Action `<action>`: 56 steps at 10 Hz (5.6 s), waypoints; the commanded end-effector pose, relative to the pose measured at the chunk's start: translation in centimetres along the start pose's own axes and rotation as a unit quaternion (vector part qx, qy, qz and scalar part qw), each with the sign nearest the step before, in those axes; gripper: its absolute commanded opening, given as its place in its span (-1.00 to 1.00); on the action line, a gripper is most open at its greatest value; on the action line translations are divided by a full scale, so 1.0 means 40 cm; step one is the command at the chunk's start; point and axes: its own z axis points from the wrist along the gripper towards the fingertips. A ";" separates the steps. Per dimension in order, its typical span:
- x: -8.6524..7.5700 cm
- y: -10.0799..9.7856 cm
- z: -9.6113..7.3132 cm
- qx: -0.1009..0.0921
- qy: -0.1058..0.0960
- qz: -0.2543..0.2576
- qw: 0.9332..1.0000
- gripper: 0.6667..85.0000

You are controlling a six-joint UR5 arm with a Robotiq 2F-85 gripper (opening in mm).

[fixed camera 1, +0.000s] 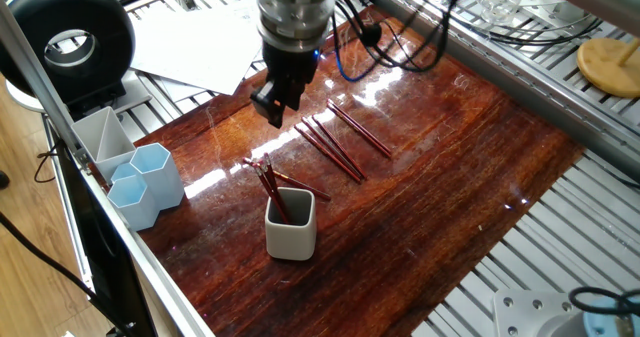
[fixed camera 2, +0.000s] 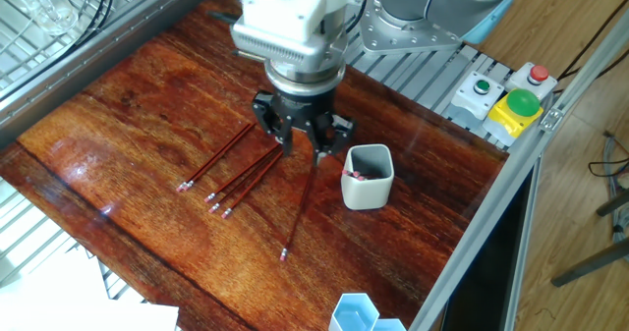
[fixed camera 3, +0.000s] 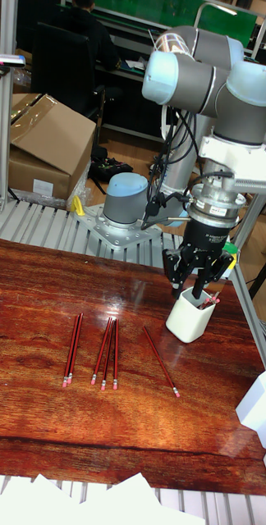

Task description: Put the pen into the pen holder

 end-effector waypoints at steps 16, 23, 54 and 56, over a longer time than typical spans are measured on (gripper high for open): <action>0.080 0.002 0.140 0.016 0.205 0.013 0.978 -0.01; 0.041 -0.038 0.354 0.017 0.230 -0.004 0.973 0.03; -0.028 -0.016 0.463 0.045 0.247 0.003 0.968 -0.14; -0.029 0.015 0.457 0.047 0.249 0.027 0.967 -0.46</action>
